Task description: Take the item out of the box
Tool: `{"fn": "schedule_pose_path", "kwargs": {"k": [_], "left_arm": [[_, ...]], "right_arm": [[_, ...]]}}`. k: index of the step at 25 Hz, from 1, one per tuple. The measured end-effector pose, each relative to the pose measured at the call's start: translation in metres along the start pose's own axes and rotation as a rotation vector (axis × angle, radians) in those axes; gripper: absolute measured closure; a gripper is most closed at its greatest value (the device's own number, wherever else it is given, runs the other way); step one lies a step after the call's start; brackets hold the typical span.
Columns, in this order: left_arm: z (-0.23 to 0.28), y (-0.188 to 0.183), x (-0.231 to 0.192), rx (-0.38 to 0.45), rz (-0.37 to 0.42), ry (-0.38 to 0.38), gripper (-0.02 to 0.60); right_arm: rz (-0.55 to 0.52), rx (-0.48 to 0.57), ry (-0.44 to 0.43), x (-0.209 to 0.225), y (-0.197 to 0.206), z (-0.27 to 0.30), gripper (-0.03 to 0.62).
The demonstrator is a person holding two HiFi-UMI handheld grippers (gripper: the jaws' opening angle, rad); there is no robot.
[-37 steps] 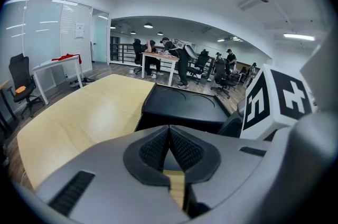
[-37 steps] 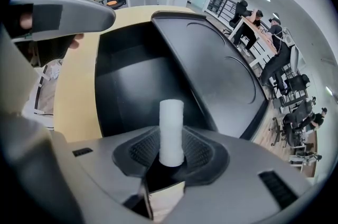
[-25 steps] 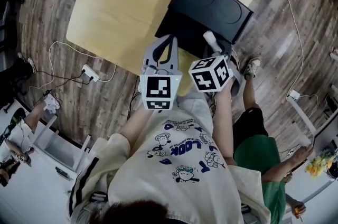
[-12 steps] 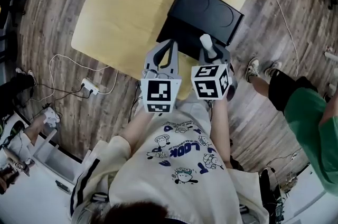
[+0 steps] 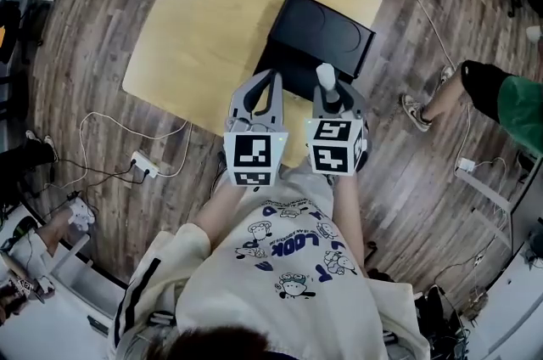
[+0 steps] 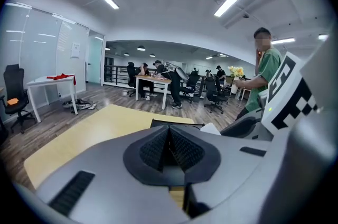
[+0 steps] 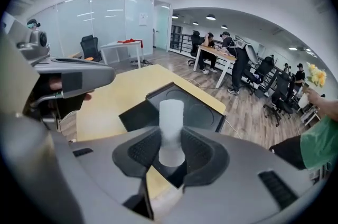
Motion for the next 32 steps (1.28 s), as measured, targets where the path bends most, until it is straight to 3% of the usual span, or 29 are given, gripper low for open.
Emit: {"fn": "schedule_pose_path", "kwargs": {"k": [18,32], "left_arm": [[-0.048,-0.041,-0.003,0.179,0.007,0.064,0.568],[-0.083,-0.068,-0.004,0.313,0.012,0.078,0.568]], "right_arm": [[0.097,0.333,0.12,-0.035,-0.021,-0.072,0.453],[0.082,0.576,0.211,-0.054,-0.029,-0.12,0.453]]}}
Point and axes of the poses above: the fingertips, and each gripper's own axes: z forward along the fingers, x to its right, y out of its underside, the point moved 9 cm from there along -z, backward along the fingers, and after that the axes turned 12 degrees about -y, right-handed, at the moved point
